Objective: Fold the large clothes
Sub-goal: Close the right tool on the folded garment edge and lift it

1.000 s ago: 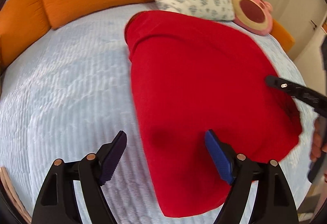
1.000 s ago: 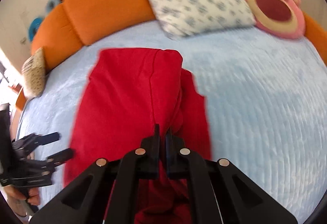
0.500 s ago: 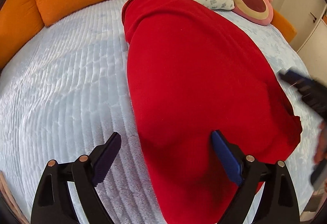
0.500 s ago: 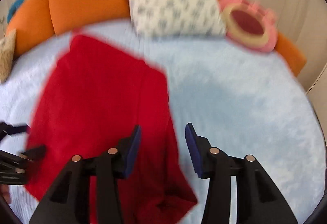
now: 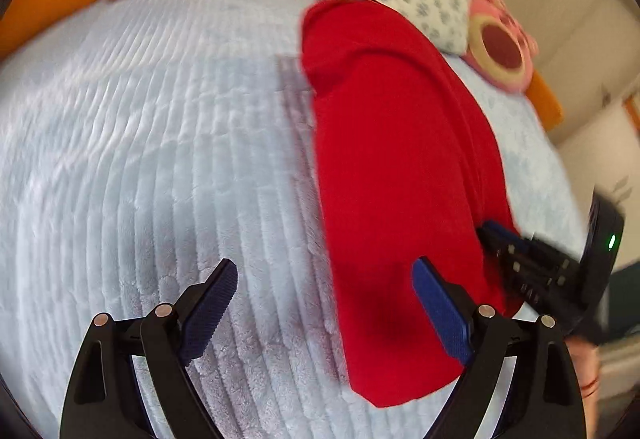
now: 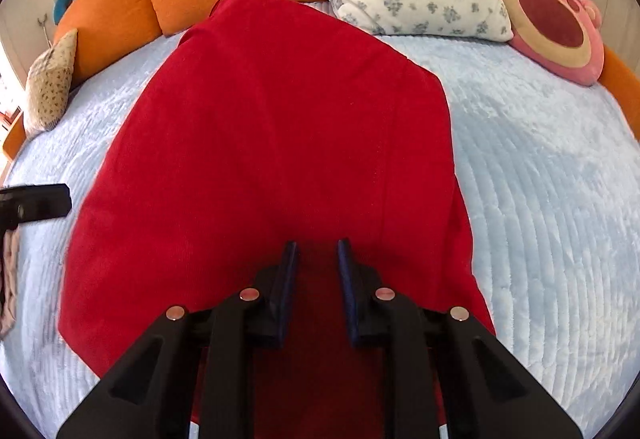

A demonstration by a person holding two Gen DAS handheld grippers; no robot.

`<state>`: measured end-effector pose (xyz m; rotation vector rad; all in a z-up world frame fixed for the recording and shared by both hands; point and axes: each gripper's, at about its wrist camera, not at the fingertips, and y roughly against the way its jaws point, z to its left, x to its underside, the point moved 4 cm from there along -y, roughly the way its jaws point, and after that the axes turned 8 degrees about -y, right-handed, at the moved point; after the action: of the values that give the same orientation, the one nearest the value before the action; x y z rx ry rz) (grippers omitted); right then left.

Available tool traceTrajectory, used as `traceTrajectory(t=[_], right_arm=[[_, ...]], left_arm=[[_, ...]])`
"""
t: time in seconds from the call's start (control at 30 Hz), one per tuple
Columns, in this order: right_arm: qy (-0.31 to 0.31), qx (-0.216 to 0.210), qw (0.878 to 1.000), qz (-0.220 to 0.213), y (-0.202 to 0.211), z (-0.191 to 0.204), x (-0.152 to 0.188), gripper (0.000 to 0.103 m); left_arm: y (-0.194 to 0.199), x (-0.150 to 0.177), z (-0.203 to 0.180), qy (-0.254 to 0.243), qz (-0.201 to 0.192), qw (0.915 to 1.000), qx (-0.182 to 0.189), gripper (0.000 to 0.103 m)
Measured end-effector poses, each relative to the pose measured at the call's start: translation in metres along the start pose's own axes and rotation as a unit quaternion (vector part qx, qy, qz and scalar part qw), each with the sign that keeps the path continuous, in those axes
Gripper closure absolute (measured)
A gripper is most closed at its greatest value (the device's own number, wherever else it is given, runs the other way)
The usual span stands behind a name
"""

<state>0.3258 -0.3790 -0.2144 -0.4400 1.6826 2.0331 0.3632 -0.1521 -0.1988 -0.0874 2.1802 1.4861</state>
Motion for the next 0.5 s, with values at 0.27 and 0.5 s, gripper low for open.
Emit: traceTrajectory(t=[0.27, 0.5], right_arm=[[0.004, -0.005, 1.0, -0.003, 0.003, 0.001, 0.002, 0.083], [0.006, -0.009, 1.0, -0.01, 0.005, -0.001, 0.003, 0.083]], left_arm=[[-0.046, -0.006, 0.0, 0.093, 0.015, 0.9808, 0.17, 0.013], [-0.087, -0.01, -0.015, 0.122, -0.008, 0.9651, 0.231, 0.008]])
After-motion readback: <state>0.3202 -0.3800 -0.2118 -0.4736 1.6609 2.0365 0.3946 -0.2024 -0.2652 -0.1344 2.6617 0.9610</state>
